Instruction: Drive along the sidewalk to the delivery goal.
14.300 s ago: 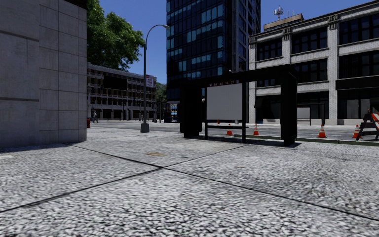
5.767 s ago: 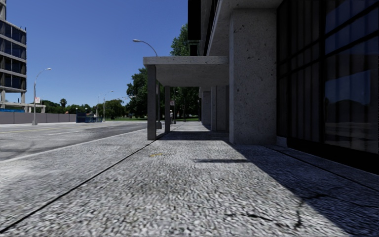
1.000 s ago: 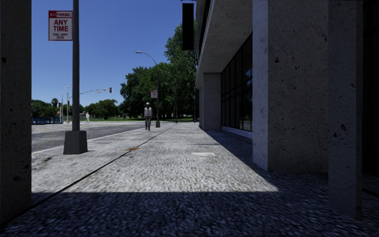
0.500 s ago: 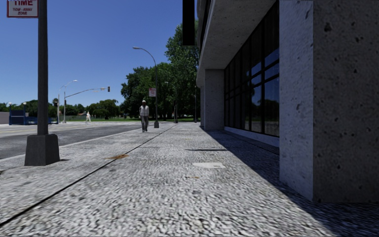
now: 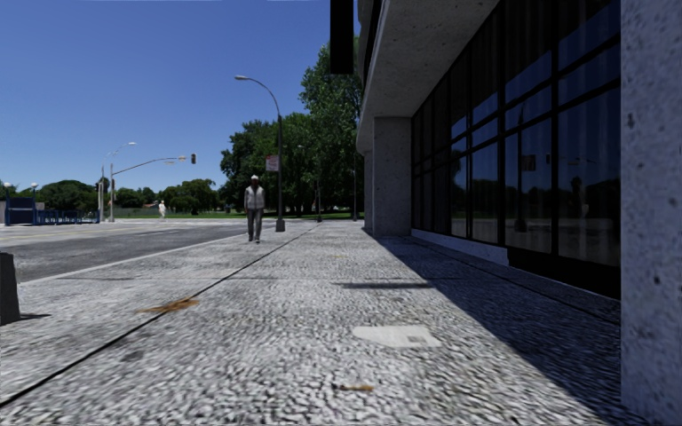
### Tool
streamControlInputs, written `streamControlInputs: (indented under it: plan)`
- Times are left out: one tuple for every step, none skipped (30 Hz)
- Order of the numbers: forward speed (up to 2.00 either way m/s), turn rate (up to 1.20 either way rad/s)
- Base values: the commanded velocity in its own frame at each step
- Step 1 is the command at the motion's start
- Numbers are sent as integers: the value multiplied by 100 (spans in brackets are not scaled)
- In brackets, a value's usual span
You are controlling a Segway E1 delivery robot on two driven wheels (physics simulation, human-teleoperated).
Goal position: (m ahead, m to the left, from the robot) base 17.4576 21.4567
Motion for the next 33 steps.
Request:
streamControlInputs:
  plan:
    - [200,0]
    - [200,0]
    - [200,0]
    - [200,0]
    - [200,0]
    - [200,0]
    - [200,0]
    - [200,0]
    - [200,0]
    - [200,0]
    - [200,0]
    - [200,0]
    - [200,0]
    - [200,0]
    - [200,0]
    - [200,0]
    - [200,0]
    - [200,0]
    - [200,0]
    - [200,0]
    - [200,0]
    - [200,0]
    - [200,0]
    - [200,0]
    - [200,0]
    - [200,0]
    - [200,0]
    - [200,0]
    - [200,0]
    - [200,0]
    - [200,0]
    - [200,0]
    - [200,0]
